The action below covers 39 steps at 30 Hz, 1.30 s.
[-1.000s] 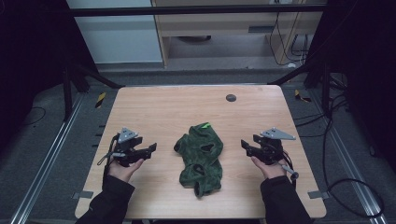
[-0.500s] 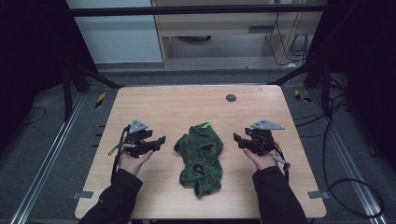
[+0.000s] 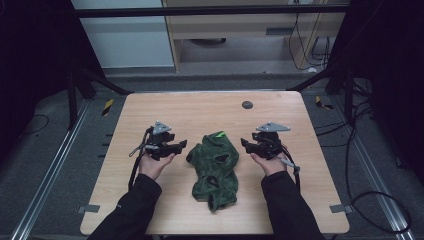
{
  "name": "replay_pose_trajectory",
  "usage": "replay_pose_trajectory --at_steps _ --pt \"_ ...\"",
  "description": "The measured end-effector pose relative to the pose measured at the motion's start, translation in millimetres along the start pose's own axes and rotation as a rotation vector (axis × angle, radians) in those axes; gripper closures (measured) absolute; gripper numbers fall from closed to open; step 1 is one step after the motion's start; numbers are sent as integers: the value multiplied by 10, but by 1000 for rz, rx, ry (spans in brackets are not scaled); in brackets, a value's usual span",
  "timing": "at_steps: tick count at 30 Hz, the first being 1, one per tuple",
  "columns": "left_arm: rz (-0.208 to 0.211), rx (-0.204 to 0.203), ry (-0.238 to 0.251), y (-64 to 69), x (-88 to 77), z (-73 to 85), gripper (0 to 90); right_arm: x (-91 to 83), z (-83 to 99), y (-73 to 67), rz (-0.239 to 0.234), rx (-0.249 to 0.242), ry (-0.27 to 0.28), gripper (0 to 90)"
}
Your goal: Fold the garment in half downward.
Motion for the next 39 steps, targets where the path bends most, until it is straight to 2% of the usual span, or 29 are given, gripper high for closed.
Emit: replay_pose_trajectory --at_steps 5,8,21,24,29,39 --pt "18 15 -17 50 121 -37 428 88 -14 -26 -4 3 -19 485" --pt "33 10 -22 72 188 -48 442 128 -24 -32 -10 4 -26 489" --pt "25 45 -89 115 446 -64 475 363 18 -65 -37 11 -70 529" --pt "29 36 -98 109 505 -60 481 426 30 -73 -37 10 -80 534" --pt "35 48 -121 117 574 -32 503 534 75 -99 -40 5 -108 541" --pt "48 45 -145 112 695 3 524 642 110 -120 -53 7 -127 545"
Point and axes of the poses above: each handheld gripper's, and its own axes: x roughly forward along the jaws, z roughly out of its underside, y roughly to its right, the point moved 9 cm from there along x, roughly forward along the jaws, and after that the axes turned 12 degrees about -y, right-handed, at the moved point
